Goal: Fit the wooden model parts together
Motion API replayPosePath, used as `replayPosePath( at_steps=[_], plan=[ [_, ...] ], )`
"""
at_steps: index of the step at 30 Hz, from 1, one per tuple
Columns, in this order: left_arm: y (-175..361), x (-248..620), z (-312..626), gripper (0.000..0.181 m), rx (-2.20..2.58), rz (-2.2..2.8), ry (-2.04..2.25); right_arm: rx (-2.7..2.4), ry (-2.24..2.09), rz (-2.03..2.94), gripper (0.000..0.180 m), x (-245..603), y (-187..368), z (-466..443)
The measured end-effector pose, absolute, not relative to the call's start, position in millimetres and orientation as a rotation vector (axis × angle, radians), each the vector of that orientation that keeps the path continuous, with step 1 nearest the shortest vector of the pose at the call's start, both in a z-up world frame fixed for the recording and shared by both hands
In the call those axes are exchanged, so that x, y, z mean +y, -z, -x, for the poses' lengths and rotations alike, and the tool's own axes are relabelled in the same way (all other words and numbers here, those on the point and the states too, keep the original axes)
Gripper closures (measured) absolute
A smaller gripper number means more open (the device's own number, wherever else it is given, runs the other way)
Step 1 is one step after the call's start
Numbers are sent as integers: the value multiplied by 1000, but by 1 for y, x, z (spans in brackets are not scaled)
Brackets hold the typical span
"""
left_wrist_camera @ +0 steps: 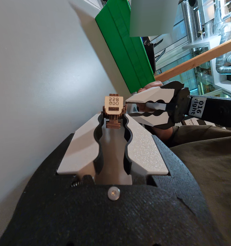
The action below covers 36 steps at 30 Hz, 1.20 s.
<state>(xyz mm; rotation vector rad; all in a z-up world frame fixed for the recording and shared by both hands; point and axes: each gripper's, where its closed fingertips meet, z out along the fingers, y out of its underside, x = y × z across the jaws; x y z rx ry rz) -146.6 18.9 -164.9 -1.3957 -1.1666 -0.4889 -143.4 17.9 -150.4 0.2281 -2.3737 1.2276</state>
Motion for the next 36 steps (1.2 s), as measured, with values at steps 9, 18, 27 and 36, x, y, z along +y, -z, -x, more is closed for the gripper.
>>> replayPosePath(
  at_steps=[9, 18, 27, 36],
  plan=[
    [166, 20, 145, 156, -1156, 1425, 473, -2380, -1207, -236, 164, 18, 153, 143],
    [165, 20, 144, 155, -1128, 1458, 425, -2390, -1217, -222, 164, 19, 153, 143],
    [160, 19, 147, 155, -1087, 1494, 317, -2365, -1199, -193, 164, 19, 149, 146],
    [152, 18, 147, 155, -1043, 1496, 259, -2344, -1213, -178, 164, 18, 146, 147]
  ],
)
